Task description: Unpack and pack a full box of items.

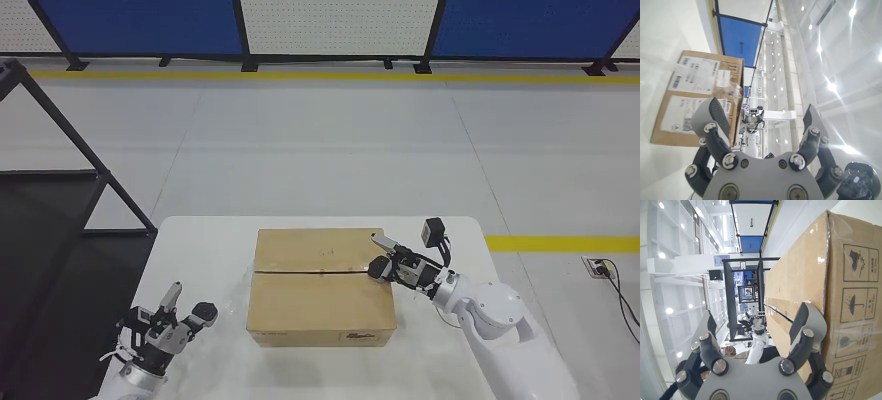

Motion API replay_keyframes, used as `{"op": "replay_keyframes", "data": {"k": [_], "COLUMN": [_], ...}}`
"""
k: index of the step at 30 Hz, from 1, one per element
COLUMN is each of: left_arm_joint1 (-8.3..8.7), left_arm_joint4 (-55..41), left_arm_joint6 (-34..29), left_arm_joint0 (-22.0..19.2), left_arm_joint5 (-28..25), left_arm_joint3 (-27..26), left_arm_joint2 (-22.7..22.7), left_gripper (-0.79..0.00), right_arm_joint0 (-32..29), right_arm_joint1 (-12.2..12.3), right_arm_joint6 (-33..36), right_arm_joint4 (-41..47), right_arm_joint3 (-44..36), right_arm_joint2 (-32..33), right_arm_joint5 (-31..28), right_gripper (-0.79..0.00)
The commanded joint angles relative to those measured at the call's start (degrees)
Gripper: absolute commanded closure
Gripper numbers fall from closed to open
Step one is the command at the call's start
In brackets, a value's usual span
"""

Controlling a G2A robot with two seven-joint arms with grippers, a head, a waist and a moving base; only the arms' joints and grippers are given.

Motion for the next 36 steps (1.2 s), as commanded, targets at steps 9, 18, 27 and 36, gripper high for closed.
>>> {"op": "replay_keyframes", "data": {"k": [9,18,27,36], "left_arm_joint1": [-1.82,-4.52,-6.65,-8.4], "left_arm_joint4": [3.6,-4.9,-7.9,-9.5], "left_arm_joint6": [8.8,11.6,10.5,8.2], "left_arm_joint0": [-5.2,-12.5,-18.8,-21.6], "left_arm_joint5": [8.9,12.0,15.8,16.9], "left_arm_joint3": [1.4,6.9,13.3,16.5], "left_arm_joint2": [4.6,8.9,12.2,14.1], "left_gripper": [-0.785,-0.785,-0.785,-0.785], "right_arm_joint0": [0.0,0.0,0.0,0.0], "right_arm_joint1": [0.0,0.0,0.0,0.0], "right_arm_joint6": [0.0,0.0,0.0,0.0], "right_arm_joint4": [0.0,0.0,0.0,0.0], "right_arm_joint3": [0.0,0.0,0.0,0.0], "right_arm_joint2": [0.0,0.0,0.0,0.0], "right_arm_joint5": [0.0,0.0,0.0,0.0], "right_gripper": [-0.785,-0.785,-0.785,-0.785]}}
